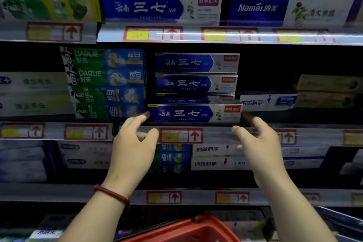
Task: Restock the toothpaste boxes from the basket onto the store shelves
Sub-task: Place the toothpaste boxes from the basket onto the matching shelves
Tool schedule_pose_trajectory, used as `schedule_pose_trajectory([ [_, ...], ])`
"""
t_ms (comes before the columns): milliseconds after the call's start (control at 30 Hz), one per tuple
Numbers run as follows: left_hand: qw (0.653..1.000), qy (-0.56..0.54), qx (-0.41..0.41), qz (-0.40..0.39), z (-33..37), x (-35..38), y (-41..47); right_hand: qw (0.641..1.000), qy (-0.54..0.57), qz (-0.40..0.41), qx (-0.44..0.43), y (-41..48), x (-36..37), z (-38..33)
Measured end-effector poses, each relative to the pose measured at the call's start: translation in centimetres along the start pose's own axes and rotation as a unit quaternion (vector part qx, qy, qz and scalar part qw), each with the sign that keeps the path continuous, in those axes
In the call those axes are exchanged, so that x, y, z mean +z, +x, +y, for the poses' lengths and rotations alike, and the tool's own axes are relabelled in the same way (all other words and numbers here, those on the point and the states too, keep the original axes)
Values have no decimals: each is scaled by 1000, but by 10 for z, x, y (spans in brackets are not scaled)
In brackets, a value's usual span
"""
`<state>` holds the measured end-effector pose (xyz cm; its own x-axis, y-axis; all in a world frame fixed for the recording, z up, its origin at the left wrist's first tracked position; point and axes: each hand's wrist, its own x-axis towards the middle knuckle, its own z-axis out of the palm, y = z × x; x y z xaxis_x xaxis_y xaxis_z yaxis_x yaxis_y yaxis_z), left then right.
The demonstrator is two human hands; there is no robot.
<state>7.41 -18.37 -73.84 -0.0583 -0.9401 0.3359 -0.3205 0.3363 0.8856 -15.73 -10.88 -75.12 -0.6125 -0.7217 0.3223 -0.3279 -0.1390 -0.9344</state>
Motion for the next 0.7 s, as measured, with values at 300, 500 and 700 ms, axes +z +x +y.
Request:
schedule_pose_trajectory([
  [300, 996, -14, -31, -81, -5, 9, 4, 1000, -5, 2, 6, -1, 5, 0],
  [500, 988, -32, -44, -144, -11, 6, 15, 998, -50, -40, 14, 3, 6, 0],
  [700, 996, -7, 24, -81, -20, 0, 8, 982, -162, 8, -95, -12, 12, -6],
])
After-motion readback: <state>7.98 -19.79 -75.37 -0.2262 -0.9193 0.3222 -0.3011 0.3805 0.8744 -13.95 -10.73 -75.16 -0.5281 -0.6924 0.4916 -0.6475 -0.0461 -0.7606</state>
